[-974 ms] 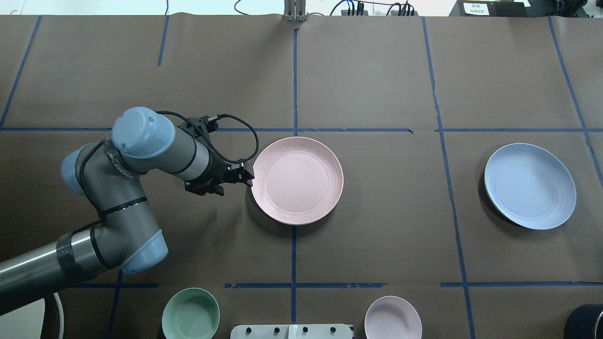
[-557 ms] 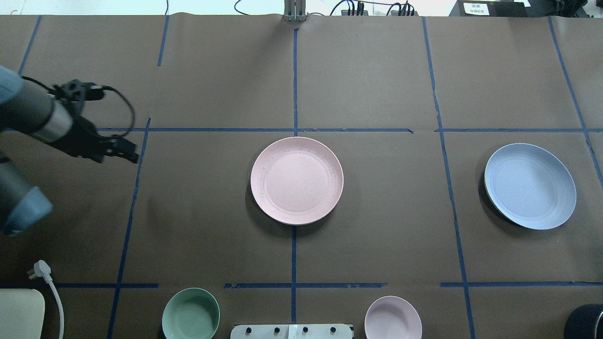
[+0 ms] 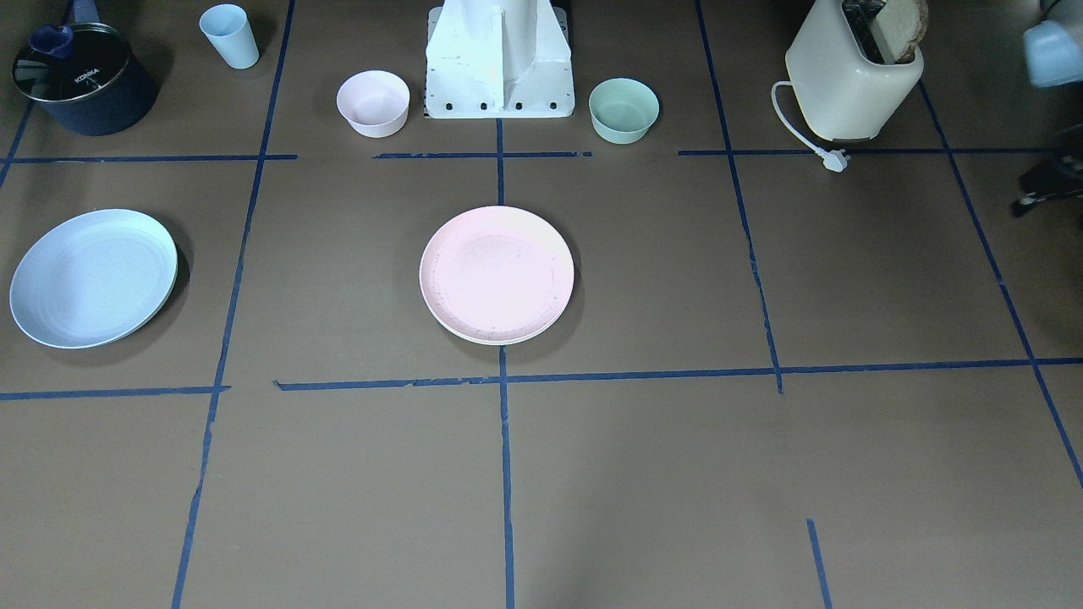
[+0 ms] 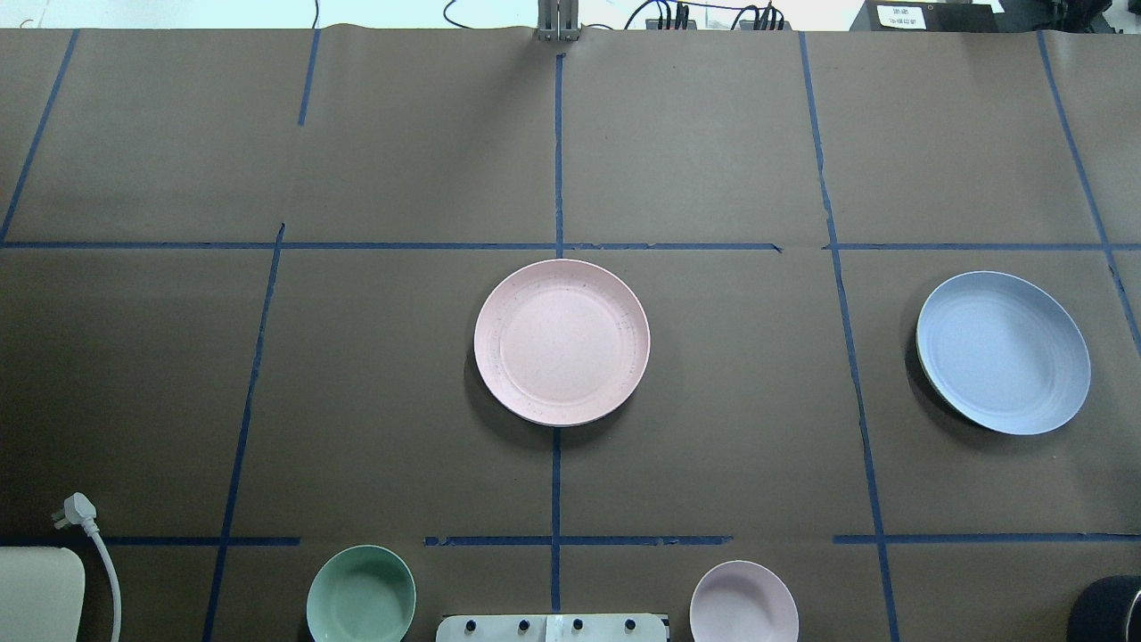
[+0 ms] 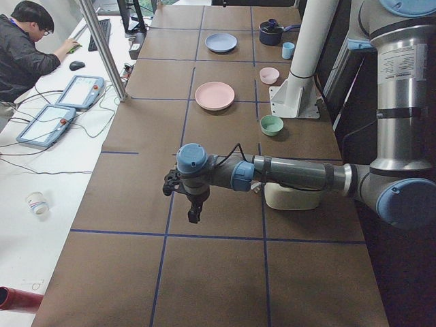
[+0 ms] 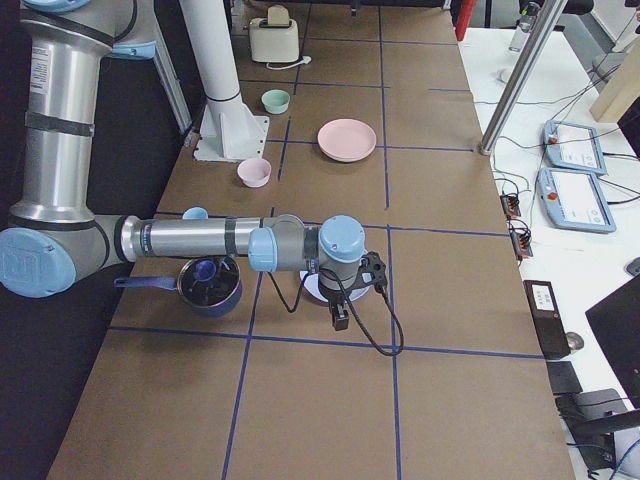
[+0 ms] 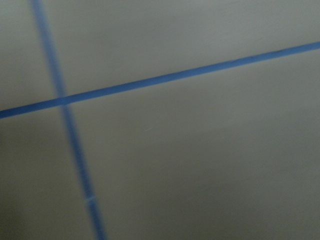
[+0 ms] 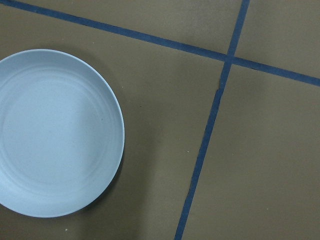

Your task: Stack three plates with pink and blue

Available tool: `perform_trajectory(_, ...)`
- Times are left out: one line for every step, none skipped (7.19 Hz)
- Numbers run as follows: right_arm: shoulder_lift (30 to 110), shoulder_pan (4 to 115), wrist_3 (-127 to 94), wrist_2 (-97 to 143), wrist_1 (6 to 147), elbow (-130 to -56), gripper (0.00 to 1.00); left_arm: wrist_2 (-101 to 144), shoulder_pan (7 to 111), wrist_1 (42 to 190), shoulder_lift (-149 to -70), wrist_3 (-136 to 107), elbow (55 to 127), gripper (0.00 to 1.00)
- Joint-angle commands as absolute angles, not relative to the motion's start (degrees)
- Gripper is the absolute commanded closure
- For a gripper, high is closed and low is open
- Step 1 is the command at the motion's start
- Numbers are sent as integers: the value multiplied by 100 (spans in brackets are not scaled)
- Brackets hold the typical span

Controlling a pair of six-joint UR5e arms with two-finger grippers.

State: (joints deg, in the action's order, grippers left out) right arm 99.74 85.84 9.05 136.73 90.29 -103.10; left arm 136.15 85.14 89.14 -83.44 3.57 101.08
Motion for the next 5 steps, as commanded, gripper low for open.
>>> perform_trajectory(10158, 8299, -20, 13667, 8260, -10170, 0, 13640, 8833, 8297, -8061, 712, 10195, 0)
perform_trajectory(10238, 7992, -914, 13658, 7104, -9760, 0, 13641, 8833, 8410, -8033, 712, 10204, 0)
perform_trajectory(10248, 7676, -1810, 13641, 5805, -9182, 0, 13641, 8833, 8420, -8025, 712, 10204, 0)
perform_trajectory(10213, 7203, -2977, 13615, 4470, -8680, 0, 13641, 8833, 8420, -8024, 712, 10204, 0)
perform_trajectory(10187, 6737, -4015, 13336, 3786, -8631, 1, 13641, 8833, 8420, -8024, 712, 10213, 0)
